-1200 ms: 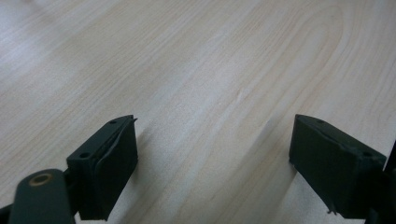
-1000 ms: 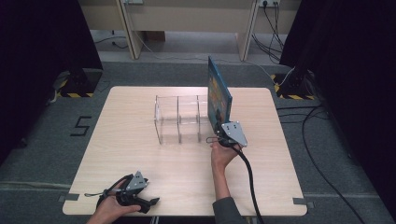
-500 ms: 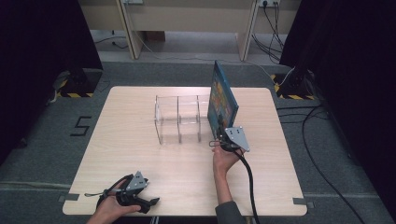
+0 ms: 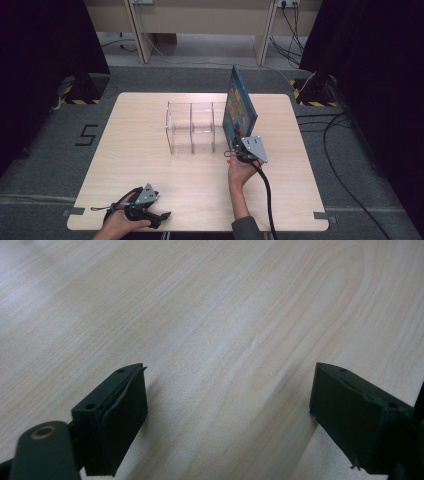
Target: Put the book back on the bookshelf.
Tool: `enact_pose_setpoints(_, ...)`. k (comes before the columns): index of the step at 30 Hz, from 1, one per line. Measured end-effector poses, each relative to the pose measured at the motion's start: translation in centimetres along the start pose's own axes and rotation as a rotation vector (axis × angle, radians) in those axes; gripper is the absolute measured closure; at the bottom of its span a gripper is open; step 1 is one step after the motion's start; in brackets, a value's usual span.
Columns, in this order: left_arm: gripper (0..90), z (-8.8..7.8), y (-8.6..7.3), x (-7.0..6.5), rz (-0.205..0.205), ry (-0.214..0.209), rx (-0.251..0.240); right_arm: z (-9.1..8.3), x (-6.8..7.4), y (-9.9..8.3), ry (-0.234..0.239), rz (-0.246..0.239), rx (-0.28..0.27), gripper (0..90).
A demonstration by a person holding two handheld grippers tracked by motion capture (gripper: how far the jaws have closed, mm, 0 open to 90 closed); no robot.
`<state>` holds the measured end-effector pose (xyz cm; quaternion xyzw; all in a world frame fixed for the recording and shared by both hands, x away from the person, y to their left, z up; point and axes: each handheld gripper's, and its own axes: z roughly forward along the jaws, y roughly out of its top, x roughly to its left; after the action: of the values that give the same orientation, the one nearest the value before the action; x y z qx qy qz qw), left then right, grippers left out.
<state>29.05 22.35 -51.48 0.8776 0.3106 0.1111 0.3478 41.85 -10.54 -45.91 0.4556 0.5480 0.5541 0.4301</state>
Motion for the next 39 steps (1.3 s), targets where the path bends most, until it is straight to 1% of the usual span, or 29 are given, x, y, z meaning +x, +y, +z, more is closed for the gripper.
enact_pose_setpoints(5,14.4,0.0,0.0,0.0,0.001,0.0,0.0,0.0,-0.1,0.1,0.008,0.004,0.006,81.3)
enact_pose_setpoints(7,14.4,0.0,0.0,0.0,0.0,-0.001,-0.001,0.0,-0.2,0.1,0.01,-0.011,0.015,80.9)
enact_pose_setpoints(8,14.4,0.0,0.0,0.0,0.0,-0.001,-0.001,0.0,-0.2,0.1,0.01,-0.011,0.015,80.9)
enact_pose_setpoints(11,14.4,0.0,0.0,0.0,-0.003,-0.003,-0.003,0.0,-0.2,0.2,0.018,0.008,0.019,80.9)
enact_pose_setpoints(13,14.4,0.0,0.0,0.0,0.0,-0.002,-0.001,0.0,-0.2,0.2,0.016,0.002,0.022,80.4)
enact_pose_setpoints(14,14.4,0.0,0.0,0.0,0.002,-0.002,-0.001,0.0,-0.3,0.2,0.023,0.007,0.034,79.5)
enact_pose_setpoints(15,14.4,0.0,0.0,0.0,0.002,-0.002,-0.001,0.0,-0.3,0.2,0.023,0.007,0.034,79.5)
enact_pose_setpoints(16,14.4,0.0,0.0,0.0,0.001,-0.001,-0.002,0.0,-0.3,0.2,0.026,-0.006,0.037,79.5)
enact_pose_setpoints(19,14.3,0.0,0.0,0.0,0.001,-0.001,-0.001,0.0,-0.4,0.2,0.029,-0.01,0.04,79.0)
enact_pose_setpoints(21,14.3,0.0,0.0,0.0,0.002,-0.002,-0.001,0.0,-0.5,0.3,0.034,-0.005,0.045,76.9)
enact_pose_setpoints(22,14.3,0.0,0.0,0.0,0.002,-0.002,0.0,0.0,-0.6,0.3,0.032,-0.005,0.048,74.2)
enact_pose_setpoints(24,14.3,0.0,0.0,0.0,0.001,-0.002,-0.002,0.0,-0.8,0.2,0.037,0.014,0.051,70.9)
enact_pose_setpoints(25,14.3,0.0,0.0,0.0,0.002,-0.002,-0.002,-0.1,-0.8,0.2,0.047,0.015,0.059,68.9)
enact_pose_setpoints(26,14.3,0.0,0.0,0.0,0.002,-0.002,-0.001,-0.1,-0.8,0.2,0.047,0.015,0.059,68.9)
enact_pose_setpoints(27,14.3,0.0,0.0,0.0,0.002,-0.003,-0.001,-0.2,-0.9,0.2,0.06,0.013,0.055,67.4)
enact_pose_setpoints(29,14.3,0.0,0.0,0.0,0.002,-0.003,-0.002,-0.2,-1.0,0.3,0.063,0.012,0.056,66.1)
enact_pose_setpoints(30,14.3,0.0,0.0,0.0,0.002,-0.003,-0.001,-0.2,-1.1,0.3,0.059,0.015,0.061,62.6)
enact_pose_setpoints(32,14.3,0.0,0.0,0.0,0.003,-0.003,-0.001,-0.3,-1.2,0.3,0.059,0.023,0.062,60.9)
enact_pose_setpoints(35,14.3,0.0,0.0,0.0,0.004,-0.003,-0.001,-0.4,-1.3,0.3,0.065,0.019,0.066,58.3)
enact_pose_setpoints(36,14.3,0.0,0.0,0.0,0.004,-0.004,-0.001,-0.6,-1.3,0.4,0.078,0.021,0.064,57.2)
enact_pose_setpoints(39,14.3,0.0,0.0,0.0,0.003,-0.004,-0.002,-0.7,-1.4,0.6,0.082,0.03,0.062,56.5)
